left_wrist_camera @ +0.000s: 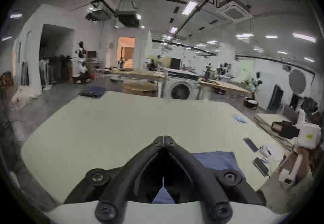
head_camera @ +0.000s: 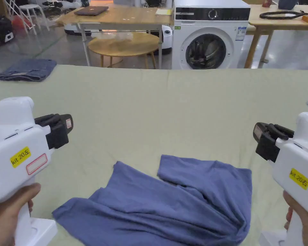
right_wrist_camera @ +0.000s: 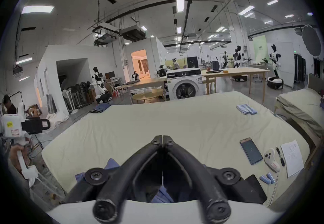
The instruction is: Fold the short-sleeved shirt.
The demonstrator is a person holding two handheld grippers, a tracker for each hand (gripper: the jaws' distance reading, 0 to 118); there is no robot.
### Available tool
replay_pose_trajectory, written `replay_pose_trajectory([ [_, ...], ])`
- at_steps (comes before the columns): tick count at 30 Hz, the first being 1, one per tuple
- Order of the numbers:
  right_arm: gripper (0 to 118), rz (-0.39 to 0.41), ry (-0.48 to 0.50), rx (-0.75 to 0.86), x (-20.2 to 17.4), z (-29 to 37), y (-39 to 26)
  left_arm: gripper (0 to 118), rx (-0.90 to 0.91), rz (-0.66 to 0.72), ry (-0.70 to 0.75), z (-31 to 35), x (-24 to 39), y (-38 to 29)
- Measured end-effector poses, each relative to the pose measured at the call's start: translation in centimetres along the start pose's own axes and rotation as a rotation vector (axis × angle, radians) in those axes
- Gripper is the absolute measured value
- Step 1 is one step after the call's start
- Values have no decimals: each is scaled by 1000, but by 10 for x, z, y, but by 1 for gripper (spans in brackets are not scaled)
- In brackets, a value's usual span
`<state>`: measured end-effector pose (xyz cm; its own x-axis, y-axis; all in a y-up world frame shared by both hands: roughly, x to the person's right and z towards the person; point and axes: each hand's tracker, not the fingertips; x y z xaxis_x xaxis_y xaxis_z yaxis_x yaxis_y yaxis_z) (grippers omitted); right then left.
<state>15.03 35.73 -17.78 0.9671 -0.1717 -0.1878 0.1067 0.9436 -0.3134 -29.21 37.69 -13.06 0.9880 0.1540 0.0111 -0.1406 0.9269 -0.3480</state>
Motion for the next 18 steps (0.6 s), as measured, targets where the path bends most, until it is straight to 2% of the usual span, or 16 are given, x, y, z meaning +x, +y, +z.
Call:
replay_pose_trajectory([
  [2,0,-7,13,6,-4,1,1,0,64,-13,120,18,-8,-6],
  [8,0,35,39,-3,-21,5,4,0,23,-4,124,15,-15,-15],
  [11,0,55,45,-11,-24,5,2,0,-63,57,93,-1,-30,-18],
  [13,0,60,60,-28,-24,3,0,0,-212,129,86,-27,-46,-23],
  [14,0,64,66,-35,-25,3,-2,23,-266,158,105,-40,-55,-28],
  [15,0,67,72,-42,-27,3,-4,71,-349,194,140,-65,-71,-41],
  [16,0,67,77,-48,-28,3,-6,96,-463,232,175,-84,-82,-57],
  [18,0,63,90,-64,-27,1,-10,99,-595,268,203,-115,-101,-87],
])
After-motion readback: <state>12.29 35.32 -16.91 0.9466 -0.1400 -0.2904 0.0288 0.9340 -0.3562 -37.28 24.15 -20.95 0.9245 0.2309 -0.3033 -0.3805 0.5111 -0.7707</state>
